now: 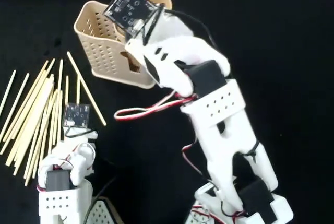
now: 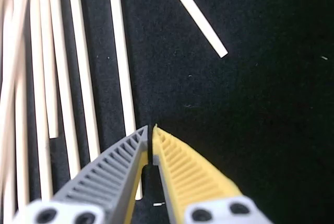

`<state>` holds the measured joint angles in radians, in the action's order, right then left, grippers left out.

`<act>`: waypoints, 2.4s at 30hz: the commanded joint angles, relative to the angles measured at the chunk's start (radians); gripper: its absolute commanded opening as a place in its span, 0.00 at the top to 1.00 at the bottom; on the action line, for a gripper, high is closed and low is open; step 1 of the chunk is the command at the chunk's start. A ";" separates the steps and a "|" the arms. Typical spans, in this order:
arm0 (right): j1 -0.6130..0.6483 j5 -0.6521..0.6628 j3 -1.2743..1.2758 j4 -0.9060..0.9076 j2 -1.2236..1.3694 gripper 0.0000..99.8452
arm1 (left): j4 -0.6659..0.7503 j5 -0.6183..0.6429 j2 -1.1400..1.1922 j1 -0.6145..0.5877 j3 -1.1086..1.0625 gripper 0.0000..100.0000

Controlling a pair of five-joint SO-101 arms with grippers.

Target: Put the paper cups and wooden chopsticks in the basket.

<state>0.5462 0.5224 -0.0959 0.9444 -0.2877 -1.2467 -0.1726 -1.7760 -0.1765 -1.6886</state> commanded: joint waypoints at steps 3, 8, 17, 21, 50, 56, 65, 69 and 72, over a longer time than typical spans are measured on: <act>0.080 -0.133 -0.010 -0.129 0.068 0.86 | -0.006 0.008 -0.009 0.007 -0.012 0.97; 0.106 -0.172 -0.053 -0.183 0.154 0.89 | -0.006 0.008 -0.009 0.007 -0.012 0.97; 0.075 -0.180 -0.199 -0.040 0.084 0.90 | -0.006 0.008 -0.009 0.007 -0.012 0.97; -0.006 -0.270 -0.223 -0.015 0.038 0.90 | -0.006 0.008 -0.009 0.007 -0.012 0.97; -0.173 -0.933 0.024 -0.055 0.300 0.62 | -0.006 0.008 -0.009 0.007 -0.012 0.97; -0.184 -0.933 0.015 -0.063 0.338 0.62 | -0.006 0.008 -0.009 0.007 -0.012 0.97; -0.153 -0.746 0.031 -0.133 0.383 0.86 | -0.006 0.008 -0.009 0.007 -0.012 0.97; -0.152 -0.632 0.024 -0.130 0.400 0.96 | -0.006 0.008 -0.009 0.007 -0.012 0.97; -0.178 -0.559 0.024 -0.130 0.383 0.99 | -0.006 0.008 -0.009 0.007 -0.012 0.97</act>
<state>0.3790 -0.1051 -0.0575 0.8201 0.0959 -1.2467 -0.1726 -1.7760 -0.1765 -1.6886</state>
